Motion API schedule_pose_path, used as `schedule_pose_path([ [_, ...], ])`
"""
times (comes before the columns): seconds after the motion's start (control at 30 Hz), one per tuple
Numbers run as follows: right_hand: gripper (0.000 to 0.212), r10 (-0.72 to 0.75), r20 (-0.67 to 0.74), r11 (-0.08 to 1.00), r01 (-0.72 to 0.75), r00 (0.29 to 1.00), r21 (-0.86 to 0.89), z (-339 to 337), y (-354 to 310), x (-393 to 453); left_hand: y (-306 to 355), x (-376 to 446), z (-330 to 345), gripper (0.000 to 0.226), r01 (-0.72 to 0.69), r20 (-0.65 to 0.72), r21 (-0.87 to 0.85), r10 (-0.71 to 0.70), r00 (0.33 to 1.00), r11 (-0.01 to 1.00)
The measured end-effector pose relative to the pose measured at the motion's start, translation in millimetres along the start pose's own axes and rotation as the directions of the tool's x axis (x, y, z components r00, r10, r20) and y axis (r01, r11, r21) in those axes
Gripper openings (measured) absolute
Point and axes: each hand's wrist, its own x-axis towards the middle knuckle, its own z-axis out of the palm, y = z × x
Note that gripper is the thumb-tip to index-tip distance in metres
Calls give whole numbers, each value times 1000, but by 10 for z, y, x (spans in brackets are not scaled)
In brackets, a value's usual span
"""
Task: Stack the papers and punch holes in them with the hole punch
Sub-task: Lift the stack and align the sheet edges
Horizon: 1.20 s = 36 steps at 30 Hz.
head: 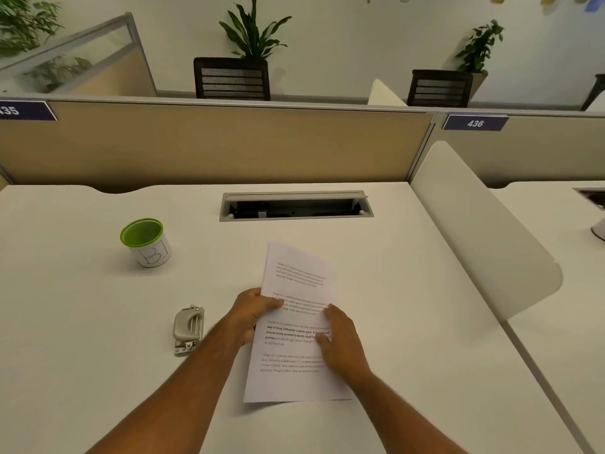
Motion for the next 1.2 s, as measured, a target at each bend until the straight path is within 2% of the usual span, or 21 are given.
schedule_pose_path([
  [0.1,61,110,-139,969,-75,984,235,-60,11,64,60,-72,20,29,-175,49,147,170,984,973],
  [0.13,64,188,-171,924,-115,967,366,-116,8,92,90,-109,22,30,-238,83,183,227,970,954],
  [0.2,73,314,-127,749,-163,941,643,-278,-12,143,173,-196,13,32,-348,140,224,323,936,910],
  [0.27,70,300,-35,548,-142,953,824,-478,-35,185,271,-296,-12,31,-430,172,257,396,902,866],
  [0.33,55,173,22,477,-103,985,873,-704,-134,164,359,-402,-36,29,-498,193,267,461,866,825],
  [0.4,40,59,11,505,-39,998,862,-892,-284,98,423,-517,-61,29,-555,200,258,518,831,791],
  [0.47,30,8,-51,546,39,999,837,-1022,-435,27,448,-634,-96,30,-595,191,228,563,804,771],
  [0.63,25,-75,-188,586,196,979,786,-1049,-567,-210,291,-759,-251,40,-645,192,161,617,763,747],
  [0.77,32,-14,-143,602,122,990,789,-816,-441,-353,-5,-653,-311,36,-595,191,202,565,803,778],
  [0.9,41,20,-114,664,72,993,745,-727,-408,-390,-110,-612,-306,41,-589,181,226,560,808,776],
  [1.07,34,-16,-146,662,120,989,740,-790,-396,-370,-52,-602,-331,39,-609,157,254,589,793,752],
  [1.2,33,-4,-83,663,65,997,746,-659,-292,-452,-236,-558,-376,40,-561,201,222,525,827,798],
])
